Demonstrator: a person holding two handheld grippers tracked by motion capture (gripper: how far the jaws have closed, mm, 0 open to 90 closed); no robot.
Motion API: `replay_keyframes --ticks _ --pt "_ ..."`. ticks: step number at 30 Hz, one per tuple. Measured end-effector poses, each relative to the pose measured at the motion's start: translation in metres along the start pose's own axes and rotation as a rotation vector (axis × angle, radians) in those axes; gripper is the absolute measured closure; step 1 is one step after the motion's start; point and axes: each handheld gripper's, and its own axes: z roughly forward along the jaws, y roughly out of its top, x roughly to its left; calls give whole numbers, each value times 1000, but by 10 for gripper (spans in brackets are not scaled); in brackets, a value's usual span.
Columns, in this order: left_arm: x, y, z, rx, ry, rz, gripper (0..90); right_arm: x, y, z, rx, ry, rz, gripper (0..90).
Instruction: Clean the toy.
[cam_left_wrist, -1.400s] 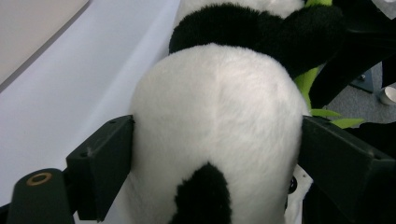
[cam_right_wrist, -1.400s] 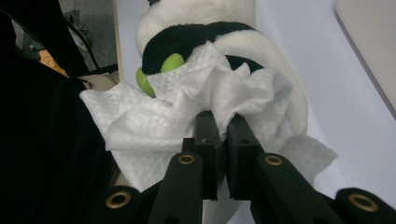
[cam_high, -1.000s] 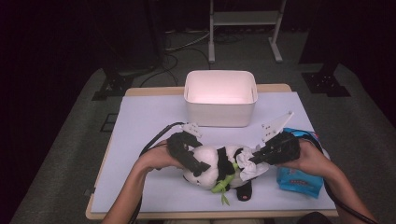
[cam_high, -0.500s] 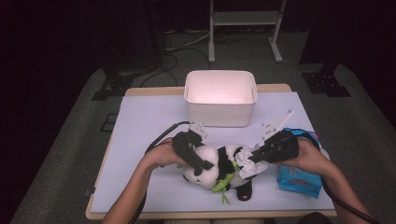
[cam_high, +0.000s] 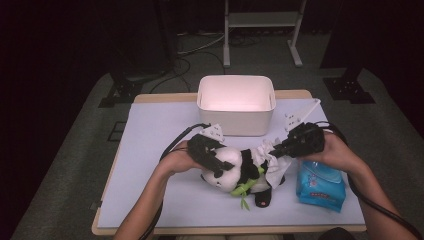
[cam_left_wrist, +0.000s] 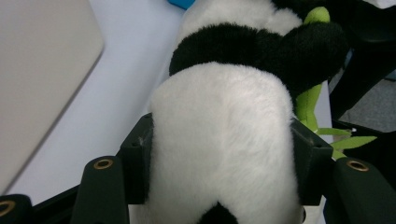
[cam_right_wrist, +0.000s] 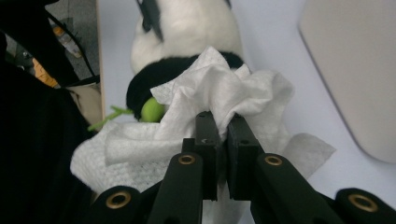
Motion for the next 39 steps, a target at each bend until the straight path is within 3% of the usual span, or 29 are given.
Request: replay_keyframes --ticks 5,10,15,17,28,39 --pt "1 0 7 -17 13 16 381 -15 8 9 4 5 22 841" --pt "-3 -10 8 -17 10 -17 354 -18 7 23 10 36 28 843" --pt "-9 -16 6 -8 6 -50 273 -9 7 31 18 45 21 845" --pt "-11 -18 5 -12 -1 -63 248 -5 7 32 20 33 -2 845" --pt "-13 -14 -4 -6 -38 -104 124 14 1 32 -1 26 -28 845" --pt "-10 -13 -4 46 -87 -141 96 25 0 33 0 34 -46 846"
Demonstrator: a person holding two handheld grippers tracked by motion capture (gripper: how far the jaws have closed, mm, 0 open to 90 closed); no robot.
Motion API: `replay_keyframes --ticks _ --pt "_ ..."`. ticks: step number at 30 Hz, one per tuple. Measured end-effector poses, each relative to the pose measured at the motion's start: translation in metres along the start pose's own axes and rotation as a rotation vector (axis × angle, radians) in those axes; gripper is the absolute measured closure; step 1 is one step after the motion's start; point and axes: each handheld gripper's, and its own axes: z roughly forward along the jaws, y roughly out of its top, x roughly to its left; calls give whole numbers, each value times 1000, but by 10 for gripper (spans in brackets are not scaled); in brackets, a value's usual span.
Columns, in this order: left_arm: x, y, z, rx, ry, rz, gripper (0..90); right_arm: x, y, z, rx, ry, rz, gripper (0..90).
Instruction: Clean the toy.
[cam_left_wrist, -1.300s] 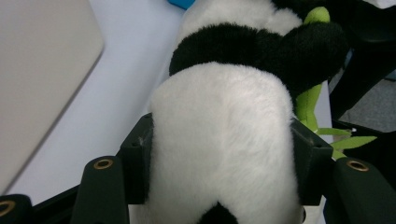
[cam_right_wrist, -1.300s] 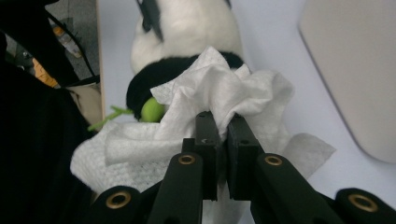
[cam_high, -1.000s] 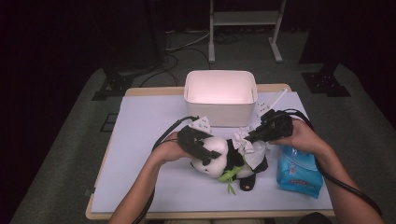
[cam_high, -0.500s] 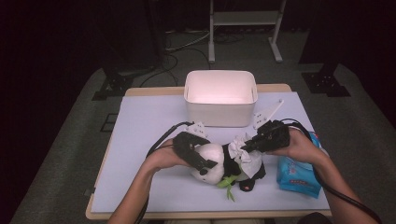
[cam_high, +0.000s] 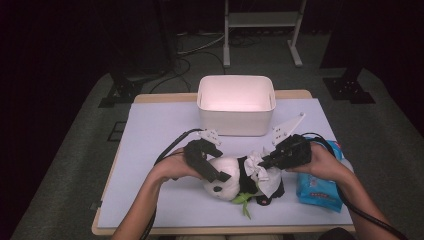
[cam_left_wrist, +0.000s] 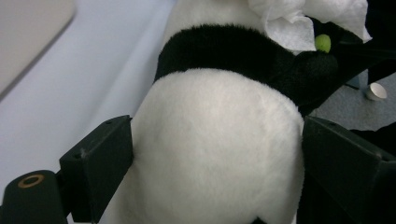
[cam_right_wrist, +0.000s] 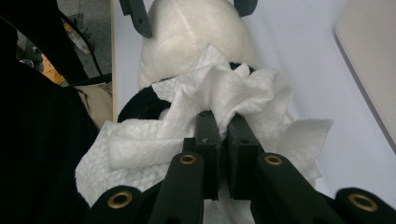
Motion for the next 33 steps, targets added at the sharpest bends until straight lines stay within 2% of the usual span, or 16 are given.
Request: replay_keyframes --ticks 4,11,14,19,21,22,27,33 --pt "1 2 5 19 -9 -9 86 3 0 1 -1 0 3 846" --pt "1 3 15 56 -23 2 69 3 -2 1 -11 9 -3 845" --pt "-1 3 18 65 -18 27 126 4 -2 2 -9 8 1 844" --pt "-2 1 13 35 15 56 312 2 -1 -1 -21 -3 -4 843" --pt "-1 0 11 11 24 59 347 0 0 -4 -26 -6 1 842" --pt "-1 0 11 0 28 57 358 -1 1 -5 -26 -10 4 842" --pt "1 4 4 -34 53 98 381 -9 7 -12 -31 -12 8 842" --pt "1 13 -3 -77 135 165 389 -24 19 -28 -44 -69 27 842"
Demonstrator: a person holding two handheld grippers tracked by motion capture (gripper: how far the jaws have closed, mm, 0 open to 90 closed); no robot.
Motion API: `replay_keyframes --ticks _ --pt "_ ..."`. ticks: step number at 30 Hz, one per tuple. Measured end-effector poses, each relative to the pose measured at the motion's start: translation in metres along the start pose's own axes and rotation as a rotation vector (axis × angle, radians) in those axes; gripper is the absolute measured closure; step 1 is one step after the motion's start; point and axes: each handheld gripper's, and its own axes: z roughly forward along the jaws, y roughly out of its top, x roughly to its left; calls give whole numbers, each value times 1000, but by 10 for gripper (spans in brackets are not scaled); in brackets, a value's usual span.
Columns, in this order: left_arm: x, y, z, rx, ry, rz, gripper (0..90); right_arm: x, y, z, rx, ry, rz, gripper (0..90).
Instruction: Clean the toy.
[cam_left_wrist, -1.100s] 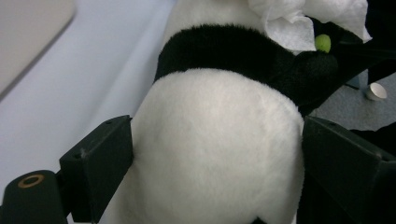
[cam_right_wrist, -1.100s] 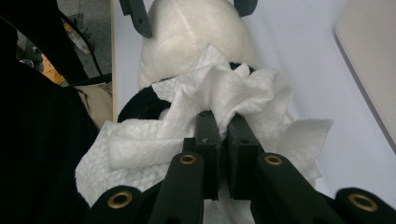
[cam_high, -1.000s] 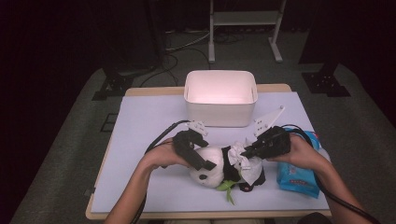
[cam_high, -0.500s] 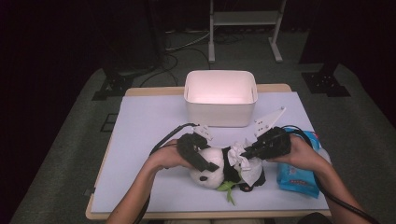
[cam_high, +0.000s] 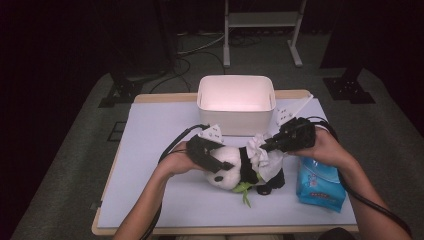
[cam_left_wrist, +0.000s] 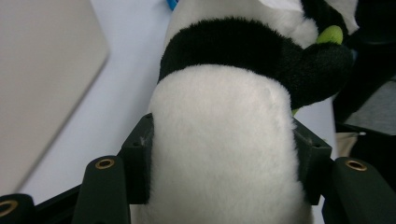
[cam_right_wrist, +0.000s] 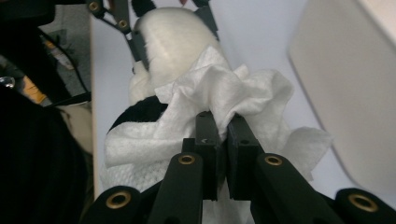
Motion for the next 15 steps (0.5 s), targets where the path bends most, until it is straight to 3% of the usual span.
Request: replay_keyframes --ticks 3,5,8,10,15 --pt "2 1 2 -15 20 13 388 -9 4 -2 -5 -13 19 841" --pt "2 -3 7 -10 2 0 380 -14 3 1 5 -11 31 841" --pt "2 -12 12 -5 -16 -32 361 -17 -1 13 42 8 44 841" --pt "2 -16 14 11 -28 -47 340 -17 -5 20 37 31 51 841" --pt "1 -18 12 19 -49 -109 198 -12 -7 27 33 60 47 843"
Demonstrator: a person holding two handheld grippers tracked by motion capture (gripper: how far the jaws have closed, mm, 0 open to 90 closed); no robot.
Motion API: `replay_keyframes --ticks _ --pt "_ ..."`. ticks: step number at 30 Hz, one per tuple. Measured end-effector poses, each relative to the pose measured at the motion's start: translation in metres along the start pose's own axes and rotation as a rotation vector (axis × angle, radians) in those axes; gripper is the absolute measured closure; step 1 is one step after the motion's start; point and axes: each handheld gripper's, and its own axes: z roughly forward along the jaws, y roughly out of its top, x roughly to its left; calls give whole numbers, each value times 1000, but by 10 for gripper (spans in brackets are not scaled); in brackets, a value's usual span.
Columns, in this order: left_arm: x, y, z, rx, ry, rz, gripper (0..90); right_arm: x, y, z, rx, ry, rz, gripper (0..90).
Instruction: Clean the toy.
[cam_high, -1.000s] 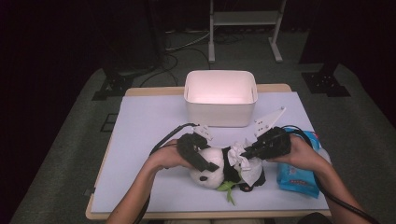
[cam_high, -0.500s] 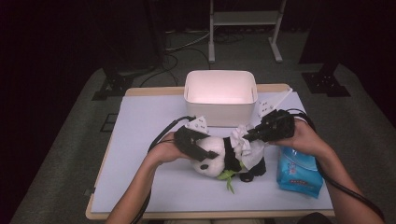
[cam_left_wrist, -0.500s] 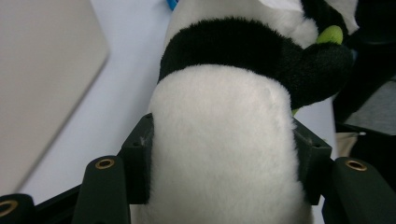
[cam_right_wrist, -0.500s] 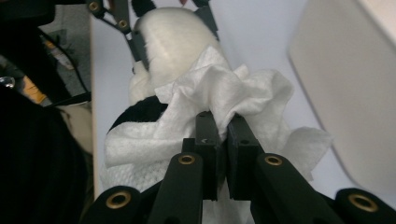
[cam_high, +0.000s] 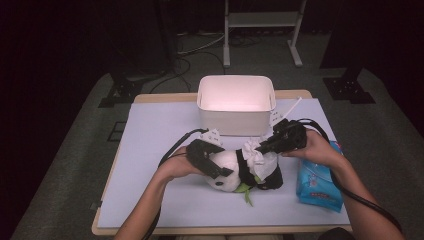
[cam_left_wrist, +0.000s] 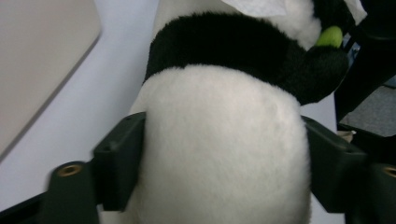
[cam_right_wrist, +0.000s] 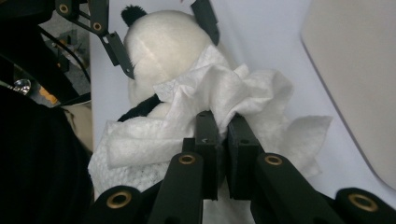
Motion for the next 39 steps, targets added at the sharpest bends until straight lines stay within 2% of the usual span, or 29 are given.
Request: replay_keyframes --ticks 7,15,18,21,25,30,34,36,39 --pt "-2 1 -5 5 -42 -28 149 15 -3 0 18 -13 -30 844" --pt "1 1 -15 -2 -55 -51 104 23 -10 1 3 19 -41 844" --pt "1 1 -16 17 -71 -65 98 27 -12 1 1 28 -45 844" --pt "1 1 -14 32 -82 -71 93 31 -12 1 5 41 -55 843" --pt "1 -2 -6 62 -121 -87 79 35 -13 3 9 62 -68 842" --pt "0 -5 3 73 -151 -90 79 38 -13 4 16 68 -77 842" --pt "-2 -7 3 83 -144 -75 159 39 -9 1 5 62 -88 844" --pt "-4 -8 2 81 -139 -58 225 37 -5 -2 -4 42 -88 843" --pt "-7 -10 2 78 -134 -48 247 34 -2 -3 0 16 -85 842"
